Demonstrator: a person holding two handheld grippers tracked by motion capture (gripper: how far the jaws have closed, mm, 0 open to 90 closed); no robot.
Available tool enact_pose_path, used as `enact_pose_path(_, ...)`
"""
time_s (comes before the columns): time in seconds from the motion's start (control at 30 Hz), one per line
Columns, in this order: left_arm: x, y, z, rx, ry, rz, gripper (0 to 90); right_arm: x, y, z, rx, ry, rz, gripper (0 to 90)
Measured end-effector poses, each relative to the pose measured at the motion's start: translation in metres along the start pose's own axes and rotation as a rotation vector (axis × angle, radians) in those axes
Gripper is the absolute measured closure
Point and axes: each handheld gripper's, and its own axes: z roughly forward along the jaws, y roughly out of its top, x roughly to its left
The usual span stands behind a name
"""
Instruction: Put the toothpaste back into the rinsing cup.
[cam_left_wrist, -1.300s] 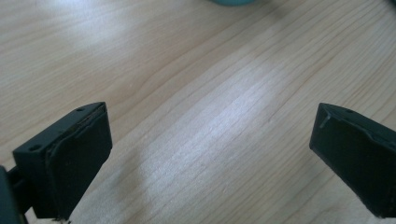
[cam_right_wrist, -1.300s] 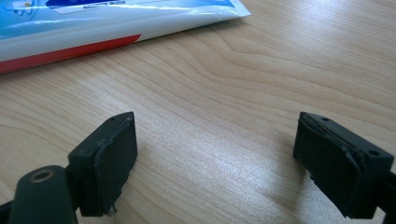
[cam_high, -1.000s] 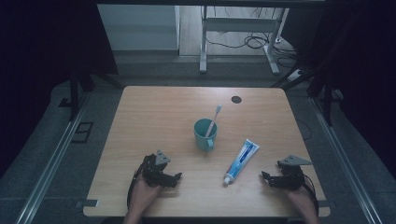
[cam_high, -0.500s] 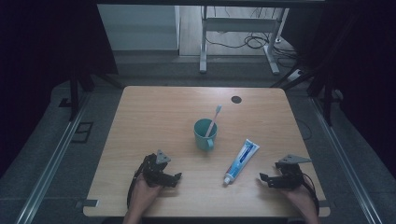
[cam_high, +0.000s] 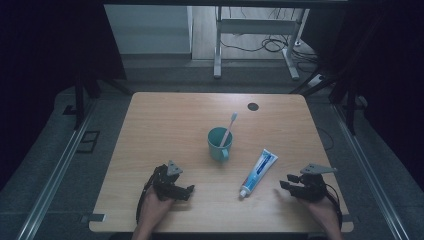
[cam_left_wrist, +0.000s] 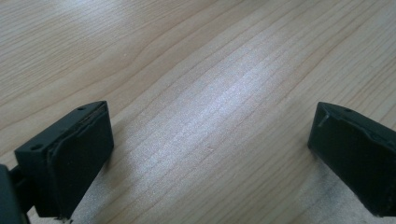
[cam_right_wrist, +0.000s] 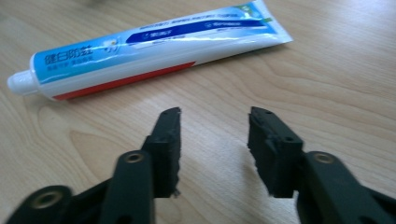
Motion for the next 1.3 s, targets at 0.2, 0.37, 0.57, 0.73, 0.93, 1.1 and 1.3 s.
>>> enact_pose_path(0.2, 0.000, 0.000, 0.000, 0.000, 0.000, 0.001, 0.3, 0.007, 0.005, 0.004, 0.026, 0.020, -0.047, 74.6)
enact_pose_path(0.37, 0.000, 0.000, 0.000, 0.000, 0.000, 0.001, 0.3, 0.011, 0.012, 0.005, 0.025, 0.033, -0.065, 81.1)
enact_pose_path(0.57, 0.000, 0.000, 0.000, 0.000, 0.000, 0.001, 0.3, 0.014, 0.021, 0.011, 0.031, 0.043, -0.078, 84.4)
enact_pose_path(0.73, 0.000, 0.000, 0.000, 0.000, 0.000, 0.000, 0.3, 0.018, 0.031, 0.016, 0.031, 0.068, -0.047, 89.3)
enact_pose_path(0.93, 0.000, 0.000, 0.000, 0.000, 0.000, 0.001, 0.3, 0.028, 0.047, 0.021, 0.028, 0.084, -0.082, 89.4)
enact_pose_path(1.1, 0.000, 0.000, 0.000, 0.000, 0.000, 0.002, 0.3, 0.036, 0.058, 0.028, 0.033, 0.097, -0.103, 89.3)
enact_pose_path(1.3, 0.000, 0.000, 0.000, 0.000, 0.000, 0.002, 0.4, 0.045, 0.068, 0.042, 0.050, 0.128, -0.116, 89.2)
